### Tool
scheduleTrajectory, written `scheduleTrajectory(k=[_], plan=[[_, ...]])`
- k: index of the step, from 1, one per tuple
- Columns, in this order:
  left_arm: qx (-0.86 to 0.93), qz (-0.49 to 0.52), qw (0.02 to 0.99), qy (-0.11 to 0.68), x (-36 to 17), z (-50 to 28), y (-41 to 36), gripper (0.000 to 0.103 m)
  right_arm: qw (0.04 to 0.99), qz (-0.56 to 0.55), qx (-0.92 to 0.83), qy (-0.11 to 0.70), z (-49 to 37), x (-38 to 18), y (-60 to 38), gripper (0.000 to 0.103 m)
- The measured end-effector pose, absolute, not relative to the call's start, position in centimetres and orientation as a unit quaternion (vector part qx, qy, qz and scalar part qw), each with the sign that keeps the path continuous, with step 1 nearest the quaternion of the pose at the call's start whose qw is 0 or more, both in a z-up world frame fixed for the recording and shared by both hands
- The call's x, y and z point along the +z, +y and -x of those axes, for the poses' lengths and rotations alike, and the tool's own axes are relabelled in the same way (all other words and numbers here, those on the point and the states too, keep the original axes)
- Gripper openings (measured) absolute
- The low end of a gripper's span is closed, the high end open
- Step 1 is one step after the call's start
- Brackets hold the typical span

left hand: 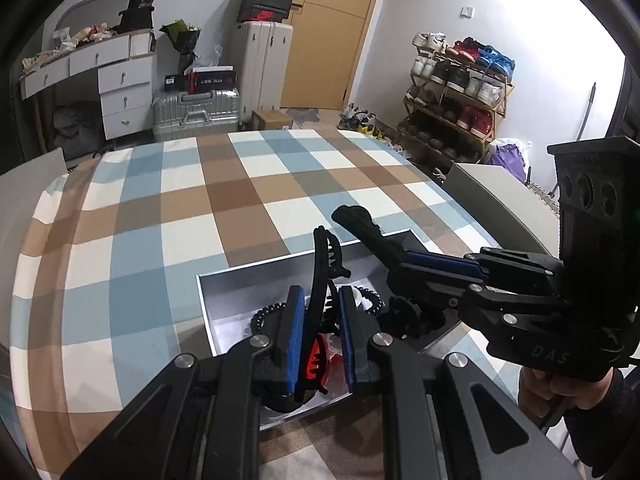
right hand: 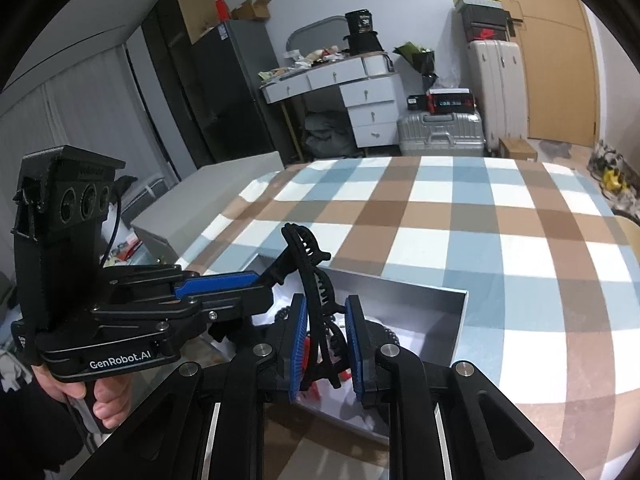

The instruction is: Organize jewelry

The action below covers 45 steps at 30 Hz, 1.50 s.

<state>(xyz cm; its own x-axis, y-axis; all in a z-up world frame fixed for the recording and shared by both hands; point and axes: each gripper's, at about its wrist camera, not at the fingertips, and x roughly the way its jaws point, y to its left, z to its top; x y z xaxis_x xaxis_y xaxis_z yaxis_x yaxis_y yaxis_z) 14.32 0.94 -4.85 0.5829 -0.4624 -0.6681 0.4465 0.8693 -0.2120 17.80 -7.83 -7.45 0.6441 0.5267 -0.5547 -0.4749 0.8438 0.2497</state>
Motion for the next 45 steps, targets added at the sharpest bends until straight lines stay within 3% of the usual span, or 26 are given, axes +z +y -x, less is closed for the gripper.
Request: scheduleTrajectory(k=[9,10,12,14,18,20,22,24,25,27,30,34,45], plan=[[-0.233,0.000,0.899,0.372,-4.6,-14.3,0.7,0.014,0.901,-0.028,0.277,0.334,-17.9,-7.6,-7.5,0.020],[-0.233,-0.005,0.900,0.369,-4.5,-14.2,0.7,0.017,0.901,-0.029,0.275,0.335,-18.0,-7.7,-7.4,0.021],[-0.228,-0.006,0.904,0.362,-4.3,-14.1,0.7,0.043,0.902,-0.033,0.274,0.333,-18.0,-7.6,-7.6,0.021],[-0.220,0.000,0.910,0.352,-4.1,-14.0,1.1,0.058,0.904,-0.042,0.277,0.324,-17.7,-7.3,-7.9,0.021],[-0.208,0.018,0.919,0.335,-3.4,-13.7,2.0,0.059,0.915,-0.056,0.271,0.295,-16.6,-6.3,-8.7,0.026],[-0.187,0.026,0.929,0.317,-2.9,-13.3,2.3,0.060,0.924,-0.064,0.265,0.267,-15.7,-5.5,-9.4,0.042],[-0.145,0.038,0.947,0.286,-2.5,-12.5,2.9,0.070,0.935,-0.068,0.257,0.234,-14.7,-4.7,-10.0,0.054],[-0.121,0.039,0.960,0.251,-2.5,-11.6,3.1,0.084,0.947,-0.070,0.245,0.196,-13.4,-4.1,-10.8,0.074],[-0.102,0.035,0.967,0.233,-2.5,-11.1,3.2,0.084,0.950,-0.071,0.242,0.184,-12.9,-3.9,-10.9,0.085],[-0.062,0.025,0.975,0.210,-2.5,-10.4,3.3,0.088,0.958,-0.074,0.236,0.148,-11.4,-3.7,-11.5,0.087],[-0.014,0.028,0.981,0.189,-2.6,-9.6,3.7,0.102,0.968,-0.071,0.217,0.110,-9.8,-3.5,-11.8,0.103],[0.019,0.018,0.989,0.146,-2.8,-7.9,3.7,0.102,0.981,-0.054,0.177,0.063,-8.2,-4.3,-12.1,0.103],[0.034,-0.026,0.988,0.151,-4.6,-6.1,2.3,0.102,0.986,-0.025,0.156,0.056,-7.4,-5.5,-11.6,0.103]])
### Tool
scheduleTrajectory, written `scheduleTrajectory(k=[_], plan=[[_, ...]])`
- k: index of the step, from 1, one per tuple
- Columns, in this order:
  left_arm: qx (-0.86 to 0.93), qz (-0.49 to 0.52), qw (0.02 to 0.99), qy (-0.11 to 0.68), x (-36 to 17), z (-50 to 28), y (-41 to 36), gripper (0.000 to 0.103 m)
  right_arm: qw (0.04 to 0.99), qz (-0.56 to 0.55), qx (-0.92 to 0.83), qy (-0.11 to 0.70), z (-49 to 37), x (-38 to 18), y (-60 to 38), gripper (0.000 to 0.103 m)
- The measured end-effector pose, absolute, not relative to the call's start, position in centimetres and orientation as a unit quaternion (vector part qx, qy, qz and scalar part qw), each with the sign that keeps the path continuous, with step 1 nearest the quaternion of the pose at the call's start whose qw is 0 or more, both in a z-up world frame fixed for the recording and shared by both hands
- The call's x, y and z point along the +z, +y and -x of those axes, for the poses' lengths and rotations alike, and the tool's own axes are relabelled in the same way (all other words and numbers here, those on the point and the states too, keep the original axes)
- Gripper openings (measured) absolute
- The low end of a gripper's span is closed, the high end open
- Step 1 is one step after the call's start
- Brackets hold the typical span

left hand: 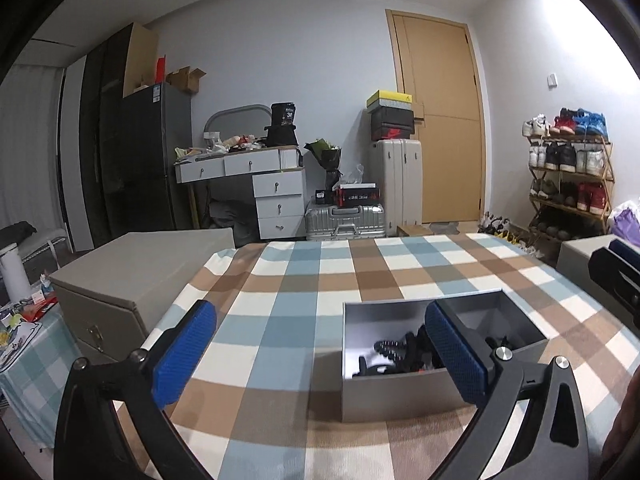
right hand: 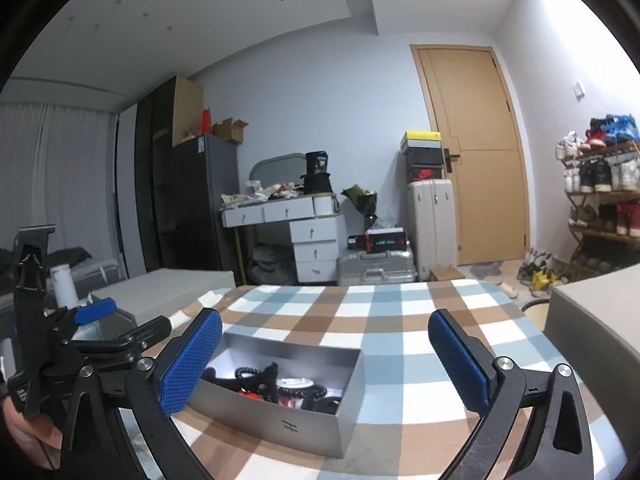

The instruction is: Organize jewelry

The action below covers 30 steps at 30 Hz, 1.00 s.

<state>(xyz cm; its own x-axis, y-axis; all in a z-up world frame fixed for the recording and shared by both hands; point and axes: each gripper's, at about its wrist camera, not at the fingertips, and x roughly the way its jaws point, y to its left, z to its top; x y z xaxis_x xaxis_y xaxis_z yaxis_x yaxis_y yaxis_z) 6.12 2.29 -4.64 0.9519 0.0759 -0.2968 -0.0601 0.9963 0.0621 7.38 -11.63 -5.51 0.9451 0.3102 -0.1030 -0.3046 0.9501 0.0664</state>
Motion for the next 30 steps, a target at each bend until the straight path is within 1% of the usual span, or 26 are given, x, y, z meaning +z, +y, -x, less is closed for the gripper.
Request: scheduleTrajectory(k=[8,17,23,30], plan=[[0.021,-0.025,0.987,0.159,-5.3,-6.1,2.2,0.102,0.987,0.018,0.148,0.051,-6.8,-6.2,-10.2,0.103],[0.015,0.000,0.985,0.170,-5.3,-6.0,2.8,0.102,0.980,0.027,0.156,0.122,-9.0,-7.6,-9.4,0.103],[0.001,-0.008,0.988,0.156,-5.1,-5.3,2.2,0.102,0.980,0.029,0.157,0.121,-8.7,-7.7,-9.6,0.103],[0.000,-0.006,0.987,0.158,-5.1,-5.4,2.2,0.102,0.980,0.028,0.155,0.122,-8.6,-7.5,-9.9,0.103]])
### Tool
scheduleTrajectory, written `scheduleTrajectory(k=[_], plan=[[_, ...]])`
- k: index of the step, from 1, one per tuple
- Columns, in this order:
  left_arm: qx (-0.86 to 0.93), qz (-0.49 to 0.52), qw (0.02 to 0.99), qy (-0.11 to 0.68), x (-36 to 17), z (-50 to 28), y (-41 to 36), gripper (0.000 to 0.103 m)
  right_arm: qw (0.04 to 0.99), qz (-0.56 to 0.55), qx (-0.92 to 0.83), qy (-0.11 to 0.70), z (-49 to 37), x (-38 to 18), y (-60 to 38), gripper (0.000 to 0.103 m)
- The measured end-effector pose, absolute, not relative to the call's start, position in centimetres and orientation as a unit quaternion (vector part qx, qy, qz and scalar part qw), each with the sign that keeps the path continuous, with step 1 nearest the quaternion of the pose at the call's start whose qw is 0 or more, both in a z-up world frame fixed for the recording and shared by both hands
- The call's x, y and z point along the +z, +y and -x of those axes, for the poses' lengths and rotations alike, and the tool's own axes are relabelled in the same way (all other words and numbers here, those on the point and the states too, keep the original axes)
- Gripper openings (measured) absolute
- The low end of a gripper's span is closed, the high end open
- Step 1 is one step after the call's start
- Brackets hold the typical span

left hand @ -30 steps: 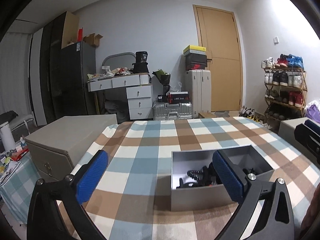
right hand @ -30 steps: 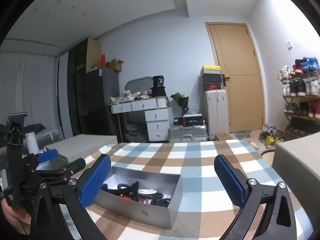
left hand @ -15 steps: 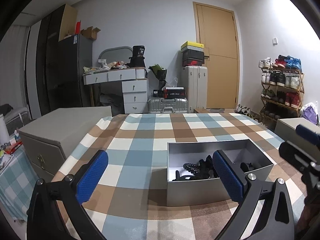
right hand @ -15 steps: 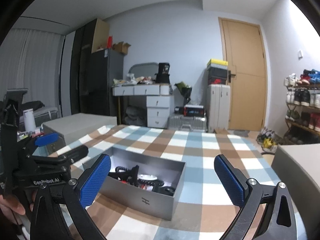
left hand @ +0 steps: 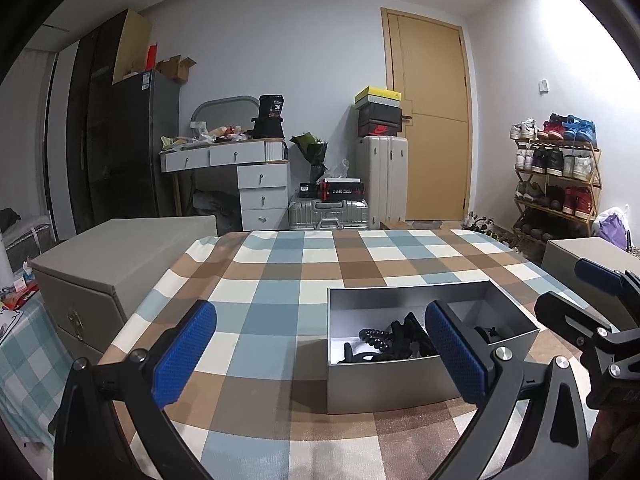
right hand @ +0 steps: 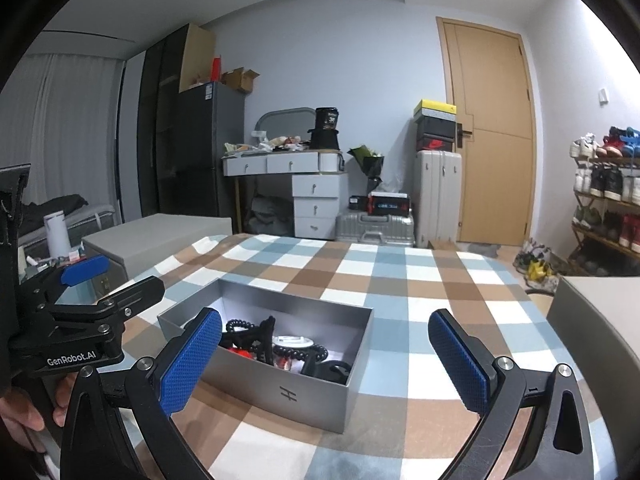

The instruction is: Organize jewelry

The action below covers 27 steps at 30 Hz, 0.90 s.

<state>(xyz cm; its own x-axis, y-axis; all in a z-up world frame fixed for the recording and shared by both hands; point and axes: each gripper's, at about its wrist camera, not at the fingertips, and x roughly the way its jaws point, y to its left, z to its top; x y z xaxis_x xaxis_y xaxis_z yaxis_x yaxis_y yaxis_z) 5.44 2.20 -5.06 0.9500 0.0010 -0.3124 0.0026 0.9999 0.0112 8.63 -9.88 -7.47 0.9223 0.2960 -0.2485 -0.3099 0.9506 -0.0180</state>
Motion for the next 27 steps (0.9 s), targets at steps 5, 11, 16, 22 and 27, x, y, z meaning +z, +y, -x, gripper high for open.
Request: scheduleTrajectory(k=[5,11,16,22,27], plan=[[0.002,-0.005,0.987,0.159,-5.10,-5.44,2.16,0.102,0.980,0.028,0.154,0.123,-8.66,-7.43,-9.85,0.103],[0.015,-0.004,0.987,0.163,-5.09,-5.38,2.22,0.102,0.980,0.027,0.152,0.123,-8.68,-7.32,-9.89,0.103],[0.014,-0.006,0.987,0.159,-5.05,-5.24,2.21,0.102,0.980,0.027,0.152,0.123,-8.73,-7.33,-9.88,0.103],[0.013,-0.005,0.987,0.160,-5.06,-5.30,2.29,0.102,0.980,0.027,0.153,0.123,-8.67,-7.32,-9.88,0.103],[0.013,-0.013,0.987,0.162,-5.04,-5.26,1.99,0.102,0.980,0.028,0.152,0.122,-8.64,-7.32,-9.86,0.103]])
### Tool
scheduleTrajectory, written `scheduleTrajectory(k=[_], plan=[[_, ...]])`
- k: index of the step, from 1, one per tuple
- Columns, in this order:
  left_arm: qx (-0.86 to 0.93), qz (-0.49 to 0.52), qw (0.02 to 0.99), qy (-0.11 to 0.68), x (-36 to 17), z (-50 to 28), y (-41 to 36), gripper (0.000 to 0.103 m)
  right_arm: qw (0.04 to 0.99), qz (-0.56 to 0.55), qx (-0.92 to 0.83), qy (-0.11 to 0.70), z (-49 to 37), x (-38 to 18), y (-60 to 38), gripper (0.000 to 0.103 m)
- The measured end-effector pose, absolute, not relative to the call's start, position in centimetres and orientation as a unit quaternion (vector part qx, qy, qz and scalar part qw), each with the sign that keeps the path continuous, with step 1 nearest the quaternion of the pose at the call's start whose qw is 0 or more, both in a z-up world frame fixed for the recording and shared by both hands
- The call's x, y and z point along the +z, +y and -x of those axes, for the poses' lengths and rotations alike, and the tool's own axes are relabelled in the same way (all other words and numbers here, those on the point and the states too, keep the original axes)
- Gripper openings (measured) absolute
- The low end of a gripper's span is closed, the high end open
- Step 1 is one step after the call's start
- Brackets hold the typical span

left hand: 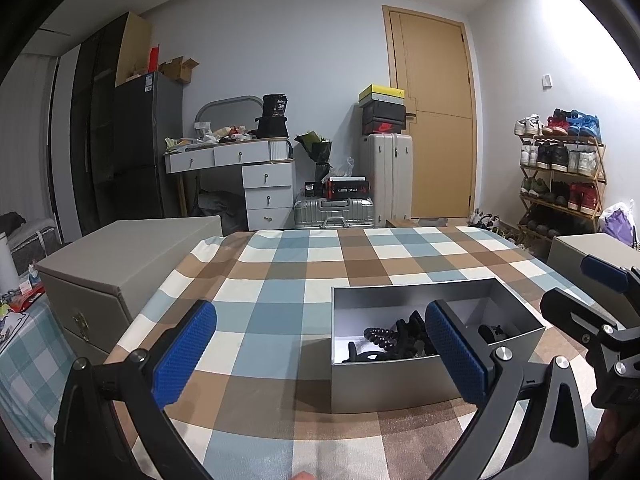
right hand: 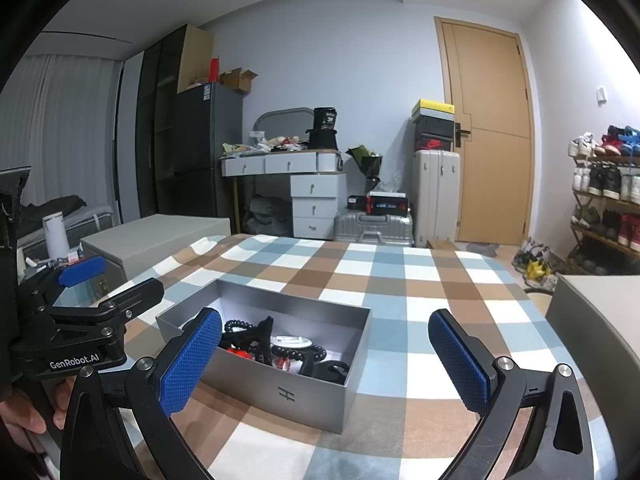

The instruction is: Organize jewelry

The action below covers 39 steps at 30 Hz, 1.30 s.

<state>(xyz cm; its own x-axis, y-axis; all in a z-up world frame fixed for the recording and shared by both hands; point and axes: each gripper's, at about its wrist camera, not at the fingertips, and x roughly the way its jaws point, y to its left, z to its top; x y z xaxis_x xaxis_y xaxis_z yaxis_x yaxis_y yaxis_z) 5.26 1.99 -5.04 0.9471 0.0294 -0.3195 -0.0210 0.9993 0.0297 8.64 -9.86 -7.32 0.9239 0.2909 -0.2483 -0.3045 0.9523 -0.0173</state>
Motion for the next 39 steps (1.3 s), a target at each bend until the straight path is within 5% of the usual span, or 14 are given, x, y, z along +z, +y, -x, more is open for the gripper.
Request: scheduleTrajectory(k=[39], plan=[[0.003,-0.003,0.987,0.158,-5.04,-5.21,1.95,0.102,0.980,0.027,0.152,0.122,-8.63,-7.31,-9.90,0.103]])
